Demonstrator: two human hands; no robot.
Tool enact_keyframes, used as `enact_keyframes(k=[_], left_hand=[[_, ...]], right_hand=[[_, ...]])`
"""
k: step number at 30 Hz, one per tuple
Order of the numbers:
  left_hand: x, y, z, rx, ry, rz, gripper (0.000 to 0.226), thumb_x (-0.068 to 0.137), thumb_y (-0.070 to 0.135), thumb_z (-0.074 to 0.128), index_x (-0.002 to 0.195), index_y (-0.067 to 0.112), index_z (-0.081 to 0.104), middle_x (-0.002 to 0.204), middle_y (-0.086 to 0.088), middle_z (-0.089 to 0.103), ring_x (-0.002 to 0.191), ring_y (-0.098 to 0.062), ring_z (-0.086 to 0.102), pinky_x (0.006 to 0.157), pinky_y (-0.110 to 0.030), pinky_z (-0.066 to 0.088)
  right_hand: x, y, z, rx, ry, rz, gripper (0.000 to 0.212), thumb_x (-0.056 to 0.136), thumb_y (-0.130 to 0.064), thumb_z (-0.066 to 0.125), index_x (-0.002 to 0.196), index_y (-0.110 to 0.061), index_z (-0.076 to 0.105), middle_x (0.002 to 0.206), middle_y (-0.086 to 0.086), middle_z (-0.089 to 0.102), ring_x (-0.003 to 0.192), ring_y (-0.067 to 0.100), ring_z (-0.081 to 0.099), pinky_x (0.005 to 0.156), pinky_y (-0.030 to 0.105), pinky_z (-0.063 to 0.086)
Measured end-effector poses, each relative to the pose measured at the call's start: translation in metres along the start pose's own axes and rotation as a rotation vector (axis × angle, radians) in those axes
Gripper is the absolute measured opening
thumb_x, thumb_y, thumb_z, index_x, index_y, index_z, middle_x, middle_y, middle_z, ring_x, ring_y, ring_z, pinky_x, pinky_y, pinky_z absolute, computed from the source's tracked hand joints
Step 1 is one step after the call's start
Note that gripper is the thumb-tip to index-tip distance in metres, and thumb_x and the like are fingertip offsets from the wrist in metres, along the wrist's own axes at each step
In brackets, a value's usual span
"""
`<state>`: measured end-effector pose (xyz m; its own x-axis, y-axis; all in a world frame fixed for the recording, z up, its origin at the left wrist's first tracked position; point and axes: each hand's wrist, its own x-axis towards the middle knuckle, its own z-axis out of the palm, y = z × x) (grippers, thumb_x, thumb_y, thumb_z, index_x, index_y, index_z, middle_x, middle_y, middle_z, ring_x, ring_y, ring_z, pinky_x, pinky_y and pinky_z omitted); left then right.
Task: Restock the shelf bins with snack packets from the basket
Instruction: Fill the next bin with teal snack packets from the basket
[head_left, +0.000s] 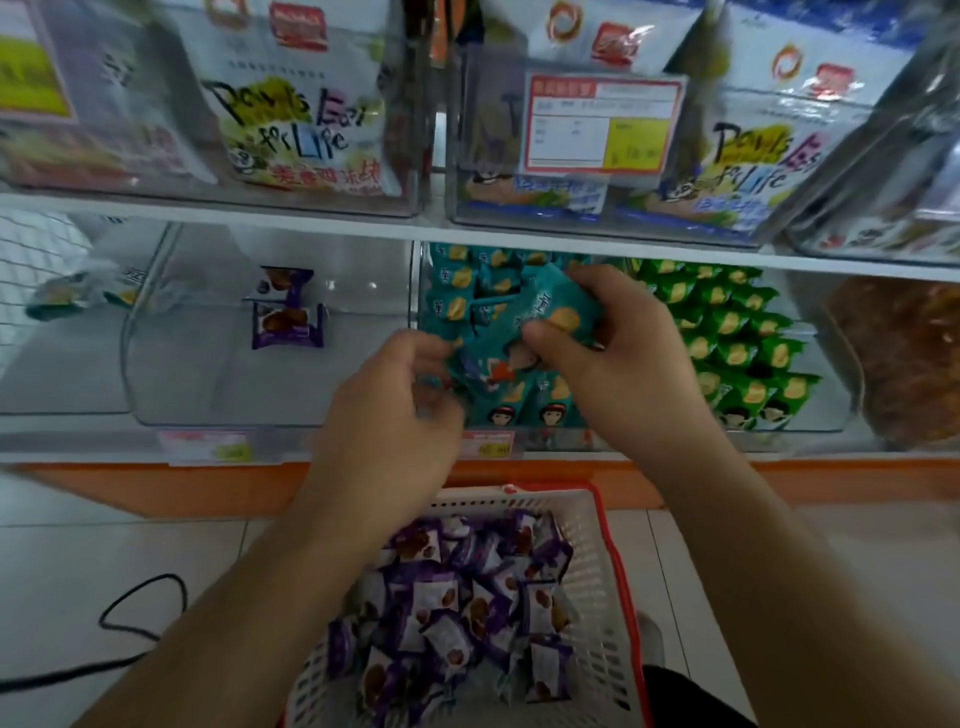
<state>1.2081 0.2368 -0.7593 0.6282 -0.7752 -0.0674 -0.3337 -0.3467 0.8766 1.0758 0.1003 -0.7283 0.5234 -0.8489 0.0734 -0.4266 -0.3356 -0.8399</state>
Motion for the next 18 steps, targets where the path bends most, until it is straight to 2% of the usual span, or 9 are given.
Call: enact_keyframes(k=[2,3,7,9,11,14,18], left_hand=[[0.014,-0.007,-0.006,0.029,0.05,-0.056,0.033,0.095,0.014,0.062,0.118,0.037,0.056,0.109,0.022,0.064,0.091,0.002,0.063,0.072,-0.023,0.05],[0.02,-0.011,-0.008,0.044,0.056,-0.075,0.032,0.095,0.012,0.061,0.116,0.035,0.057,0.108,0.021,0.065,0.089,0.001,0.063,0.07,-0.022,0.049],[0.035,-0.018,-0.013,0.135,0.028,-0.068,0.032,0.094,0.007,0.058,0.111,0.033,0.062,0.103,0.019,0.065,0.084,0.002,0.061,0.064,-0.016,0.045],[0.04,-0.021,-0.014,0.148,0.018,-0.054,0.03,0.094,0.008,0.058,0.11,0.032,0.064,0.1,0.018,0.065,0.083,0.002,0.061,0.063,-0.015,0.043],[0.044,-0.025,-0.014,0.152,0.014,-0.052,0.028,0.095,0.009,0.059,0.109,0.033,0.064,0.097,0.018,0.064,0.08,0.003,0.06,0.058,-0.01,0.041],[0.047,-0.031,-0.012,0.155,0.007,-0.039,0.026,0.095,0.01,0.061,0.107,0.032,0.064,0.094,0.016,0.062,0.079,0.003,0.06,0.057,-0.01,0.041],[0.043,-0.034,-0.013,0.162,0.004,-0.017,0.024,0.093,0.01,0.063,0.106,0.031,0.064,0.094,0.015,0.062,0.079,0.001,0.06,0.061,-0.011,0.042]], right_hand=[[0.016,0.004,0.02,-0.116,-0.007,-0.024,0.049,0.093,-0.038,0.076,0.137,-0.029,0.058,0.112,-0.02,0.063,0.09,-0.005,0.062,0.07,0.008,0.05],[0.022,0.007,0.031,-0.174,-0.023,-0.049,0.05,0.093,-0.037,0.076,0.138,-0.03,0.057,0.115,-0.017,0.062,0.089,-0.002,0.06,0.07,0.01,0.048],[0.036,0.029,0.067,-0.34,-0.126,-0.171,0.047,0.093,-0.026,0.077,0.135,-0.025,0.059,0.127,-0.002,0.063,0.101,0.01,0.055,0.082,0.028,0.049],[0.039,0.044,0.081,-0.388,-0.192,-0.231,0.045,0.09,-0.018,0.079,0.132,-0.02,0.062,0.126,0.002,0.065,0.108,0.017,0.058,0.091,0.037,0.053],[0.038,0.059,0.092,-0.477,-0.226,-0.323,0.045,0.084,-0.014,0.083,0.126,-0.016,0.068,0.12,0.006,0.069,0.113,0.029,0.059,0.093,0.047,0.053],[0.037,0.074,0.102,-0.61,-0.136,-0.39,0.049,0.073,-0.02,0.088,0.121,-0.02,0.075,0.114,0.006,0.067,0.112,0.037,0.054,0.091,0.051,0.05],[0.037,0.075,0.11,-0.665,-0.041,-0.353,0.051,0.073,-0.031,0.087,0.123,-0.028,0.074,0.116,0.006,0.059,0.111,0.037,0.049,0.091,0.056,0.048]])
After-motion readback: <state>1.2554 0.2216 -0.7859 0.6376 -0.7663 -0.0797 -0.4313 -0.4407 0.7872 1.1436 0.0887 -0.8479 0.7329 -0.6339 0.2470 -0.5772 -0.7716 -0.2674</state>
